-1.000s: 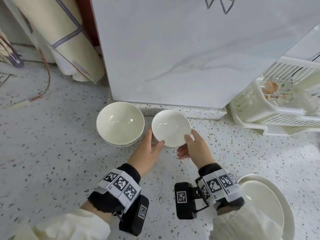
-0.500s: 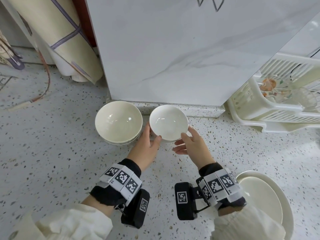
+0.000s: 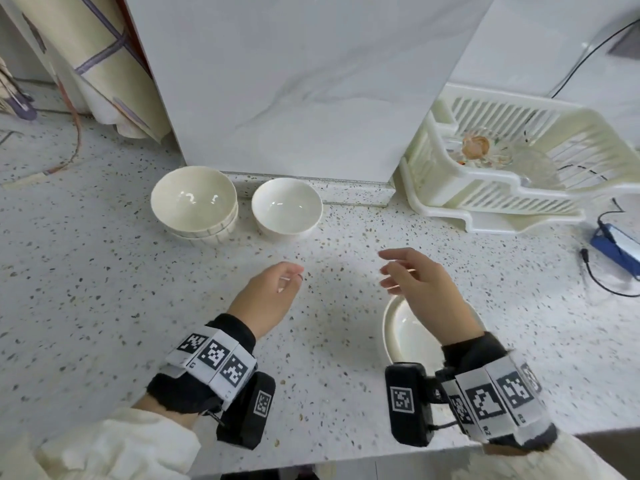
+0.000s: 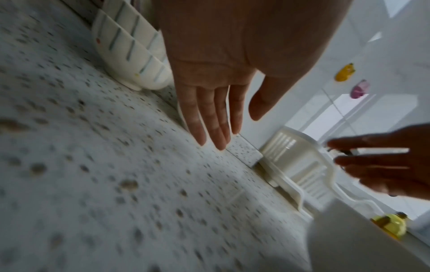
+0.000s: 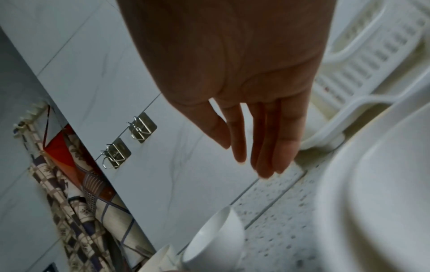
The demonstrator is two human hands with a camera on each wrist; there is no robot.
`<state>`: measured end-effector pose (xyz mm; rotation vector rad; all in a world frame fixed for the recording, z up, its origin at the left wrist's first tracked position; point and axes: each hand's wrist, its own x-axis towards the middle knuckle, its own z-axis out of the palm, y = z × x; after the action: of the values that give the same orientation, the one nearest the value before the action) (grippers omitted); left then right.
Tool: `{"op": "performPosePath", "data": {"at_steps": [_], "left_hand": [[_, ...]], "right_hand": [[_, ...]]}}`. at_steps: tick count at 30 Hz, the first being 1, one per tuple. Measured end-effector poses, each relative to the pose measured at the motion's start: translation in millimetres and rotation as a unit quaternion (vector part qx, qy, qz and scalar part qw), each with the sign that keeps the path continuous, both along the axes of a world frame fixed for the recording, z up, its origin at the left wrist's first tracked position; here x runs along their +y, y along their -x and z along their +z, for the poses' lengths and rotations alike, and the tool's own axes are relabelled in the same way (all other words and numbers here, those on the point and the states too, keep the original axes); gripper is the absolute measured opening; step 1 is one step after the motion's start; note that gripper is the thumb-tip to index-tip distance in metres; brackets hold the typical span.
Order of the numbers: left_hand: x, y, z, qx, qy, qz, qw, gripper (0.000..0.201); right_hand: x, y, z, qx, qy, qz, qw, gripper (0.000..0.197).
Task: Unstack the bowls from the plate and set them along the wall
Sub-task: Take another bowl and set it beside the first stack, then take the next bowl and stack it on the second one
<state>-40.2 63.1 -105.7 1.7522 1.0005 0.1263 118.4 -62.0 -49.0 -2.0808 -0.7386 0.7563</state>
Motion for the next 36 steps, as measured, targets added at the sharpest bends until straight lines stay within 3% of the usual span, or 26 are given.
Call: {"op": "performPosePath", "data": {"at_steps": [7, 16, 20, 27, 36], "left_hand": [[-71, -28, 7, -0.030, -0.024, -0.050, 0.998, 0.034], [-122, -48, 9, -0.009, -0.059, -0.094, 0.994, 0.047], [-125, -48, 8, 0.001, -0.062, -0.085, 0.994, 0.048], [-120, -46, 7, 0.009, -0.044, -0.081, 0.996, 0.042], [-86, -39, 23, -0.048, -0.033, -0.046, 0.997, 0.042]], "right_hand": [[-85, -29, -13, -0.159, 0.093, -0.014, 0.983, 0.031], [-111, -28, -33, -0.177, 0.206, 0.057, 0.961, 0.048], [-100, -28, -36, -0.126, 0.227, 0.054, 0.964, 0.057], [-103, -33, -29, -0.104, 0.204, 0.032, 0.973, 0.061], [-92, -33, 9, -0.124, 0.073, -0.038, 0.989, 0.035]]}}
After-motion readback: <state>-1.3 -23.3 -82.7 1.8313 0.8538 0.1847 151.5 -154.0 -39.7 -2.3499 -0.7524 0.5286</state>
